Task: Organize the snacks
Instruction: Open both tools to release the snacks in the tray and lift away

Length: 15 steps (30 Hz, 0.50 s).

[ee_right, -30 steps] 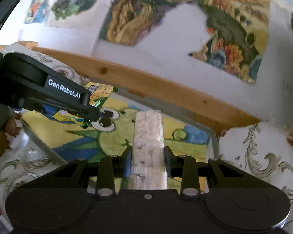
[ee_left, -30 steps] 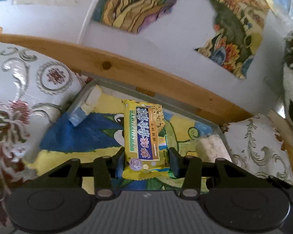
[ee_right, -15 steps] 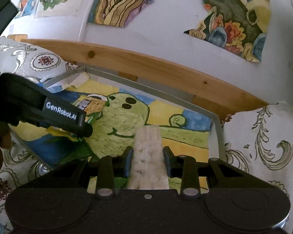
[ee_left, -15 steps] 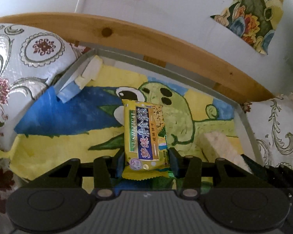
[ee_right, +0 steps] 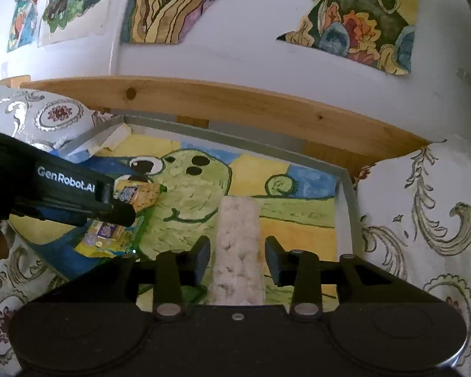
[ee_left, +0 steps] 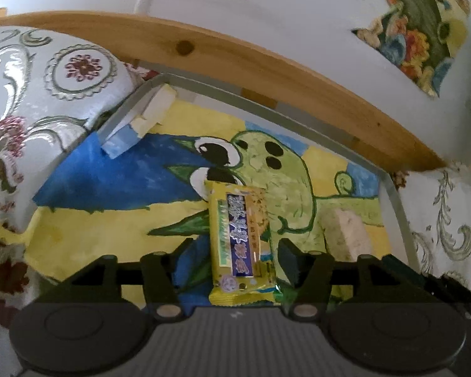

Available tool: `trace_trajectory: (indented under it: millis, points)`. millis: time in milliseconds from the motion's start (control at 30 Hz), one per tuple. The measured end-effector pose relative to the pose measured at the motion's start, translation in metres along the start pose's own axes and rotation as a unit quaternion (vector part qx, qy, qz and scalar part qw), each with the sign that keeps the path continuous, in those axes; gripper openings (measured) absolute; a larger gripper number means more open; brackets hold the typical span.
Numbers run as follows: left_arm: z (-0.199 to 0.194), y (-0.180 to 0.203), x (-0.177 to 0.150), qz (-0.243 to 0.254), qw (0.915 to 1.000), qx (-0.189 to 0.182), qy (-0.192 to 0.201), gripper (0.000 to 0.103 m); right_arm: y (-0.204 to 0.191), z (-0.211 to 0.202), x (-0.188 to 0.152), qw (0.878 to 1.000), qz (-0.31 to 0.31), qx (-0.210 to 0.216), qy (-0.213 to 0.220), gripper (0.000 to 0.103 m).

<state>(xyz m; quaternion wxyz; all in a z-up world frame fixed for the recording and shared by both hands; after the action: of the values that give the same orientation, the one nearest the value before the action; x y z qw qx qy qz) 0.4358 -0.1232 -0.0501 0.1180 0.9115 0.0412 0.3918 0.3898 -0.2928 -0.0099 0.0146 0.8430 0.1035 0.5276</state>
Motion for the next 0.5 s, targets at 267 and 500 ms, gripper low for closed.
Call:
trace_trajectory:
  millis: [267,500]
  points:
    - [-0.043,-0.006,0.007,-0.013,0.9985,-0.007,0.053,0.089,0.002,-0.040,0.016,0.998,0.039,-0.005,0.048,0.075]
    - [-0.099,-0.017,0.007,-0.017,0.9932,-0.008,0.115,0.101,-0.007,-0.095,0.032,0.993,0.051,-0.012,0.107,0.090]
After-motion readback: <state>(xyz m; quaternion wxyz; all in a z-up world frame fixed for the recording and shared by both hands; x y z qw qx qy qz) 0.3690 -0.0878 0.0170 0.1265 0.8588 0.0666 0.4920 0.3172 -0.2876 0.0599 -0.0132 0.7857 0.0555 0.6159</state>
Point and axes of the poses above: each gripper's, at about its wrist camera, not at the fingertips, and z roughly the way its jaws point, y to its right, x to its top, the point moved 3 cm from there along z, roughly the way its jaws point, and after that the axes turned 9 degrees about x, right-handed, at the moved point
